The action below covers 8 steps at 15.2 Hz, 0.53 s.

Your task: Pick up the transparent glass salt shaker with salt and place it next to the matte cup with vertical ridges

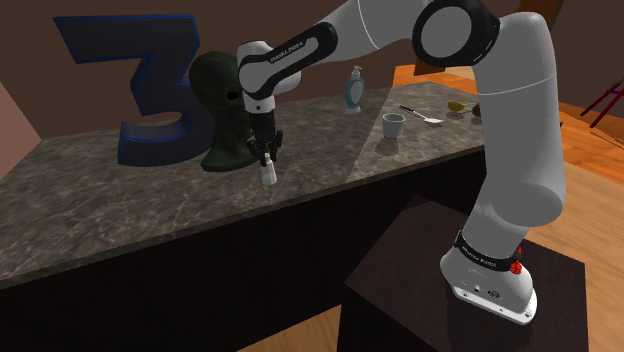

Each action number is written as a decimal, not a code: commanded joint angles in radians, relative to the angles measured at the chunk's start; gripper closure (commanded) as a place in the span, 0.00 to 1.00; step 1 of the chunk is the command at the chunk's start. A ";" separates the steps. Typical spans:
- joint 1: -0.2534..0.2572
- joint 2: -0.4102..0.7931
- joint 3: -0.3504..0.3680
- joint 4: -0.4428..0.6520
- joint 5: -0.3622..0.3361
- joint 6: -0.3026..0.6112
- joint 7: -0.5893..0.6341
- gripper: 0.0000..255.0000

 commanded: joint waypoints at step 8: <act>0.000 -0.019 0.001 0.037 0.001 -0.058 0.003 1.00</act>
